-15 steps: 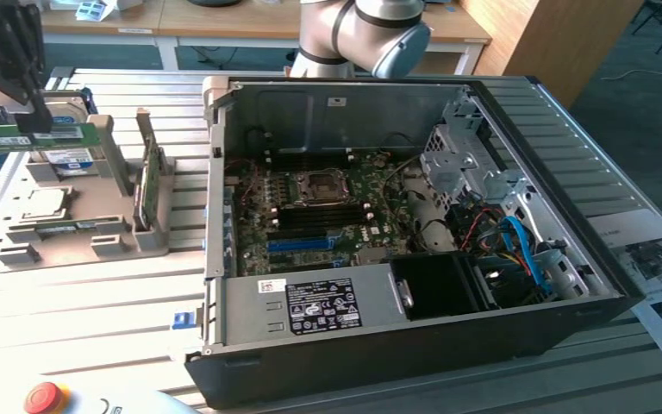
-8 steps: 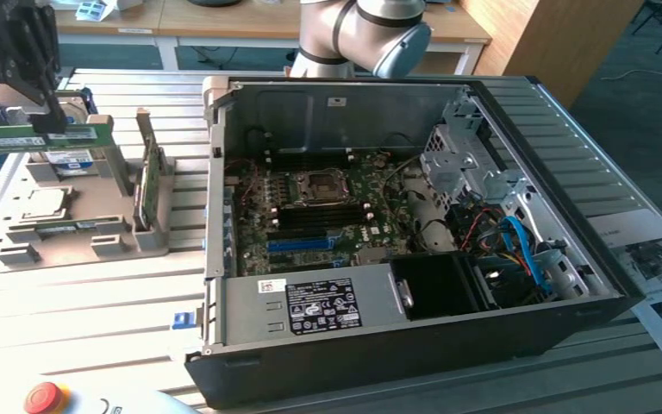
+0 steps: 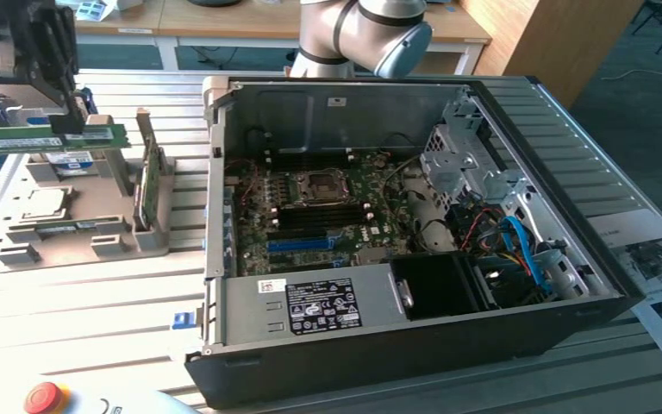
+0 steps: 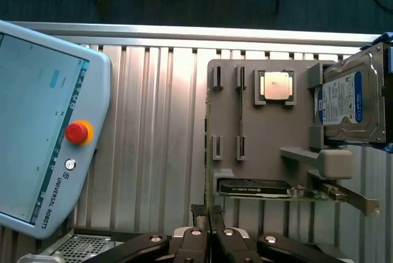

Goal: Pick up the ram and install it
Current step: 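Pick up the ram and move it above insertion slot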

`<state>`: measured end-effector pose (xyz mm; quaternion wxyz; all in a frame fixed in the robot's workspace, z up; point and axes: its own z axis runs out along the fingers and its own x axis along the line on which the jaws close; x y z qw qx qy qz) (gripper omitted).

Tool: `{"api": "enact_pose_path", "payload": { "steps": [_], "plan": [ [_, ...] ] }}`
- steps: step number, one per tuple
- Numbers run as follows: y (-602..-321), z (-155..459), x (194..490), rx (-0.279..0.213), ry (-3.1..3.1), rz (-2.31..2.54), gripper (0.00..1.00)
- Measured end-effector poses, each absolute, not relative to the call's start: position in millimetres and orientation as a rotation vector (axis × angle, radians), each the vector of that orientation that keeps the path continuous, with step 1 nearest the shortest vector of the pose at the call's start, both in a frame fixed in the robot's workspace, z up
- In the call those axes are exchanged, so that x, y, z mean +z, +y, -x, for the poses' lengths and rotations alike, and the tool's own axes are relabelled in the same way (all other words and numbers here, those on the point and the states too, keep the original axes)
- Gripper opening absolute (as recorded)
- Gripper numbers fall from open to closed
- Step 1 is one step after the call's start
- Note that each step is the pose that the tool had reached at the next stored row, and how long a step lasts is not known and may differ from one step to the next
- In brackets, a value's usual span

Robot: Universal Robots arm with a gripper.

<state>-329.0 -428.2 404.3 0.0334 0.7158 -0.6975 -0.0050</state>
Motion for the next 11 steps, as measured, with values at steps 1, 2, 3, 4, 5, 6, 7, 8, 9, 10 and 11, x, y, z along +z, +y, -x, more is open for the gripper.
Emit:
{"api": "enact_pose_path", "payload": {
  "steps": [1,2,3,4,5,6,7,8,9,10,11],
  "plan": [
    [-428,327,404,-0.015,-2.146,-2.202,0.12],
    [-429,325,404,-0.016,-2.146,-2.202,0.12],
    [-429,323,404,-0.016,-2.145,-2.202,0.12],
    [-429,321,404,-0.016,-2.145,-2.202,0.12],
    [-429,318,404,-0.016,-2.145,-2.202,0.12],
    [-429,316,404,-0.017,-2.145,-2.202,0.12],
    [-429,314,404,-0.017,-2.145,-2.201,0.12],
    [-429,312,404,-0.017,-2.145,-2.201,0.12],
    [-430,309,404,-0.017,-2.145,-2.201,0.12],
    [-430,307,404,-0.017,-2.145,-2.201,0.12],
    [-430,305,404,-0.018,-2.145,-2.201,0.12]
  ]
}}
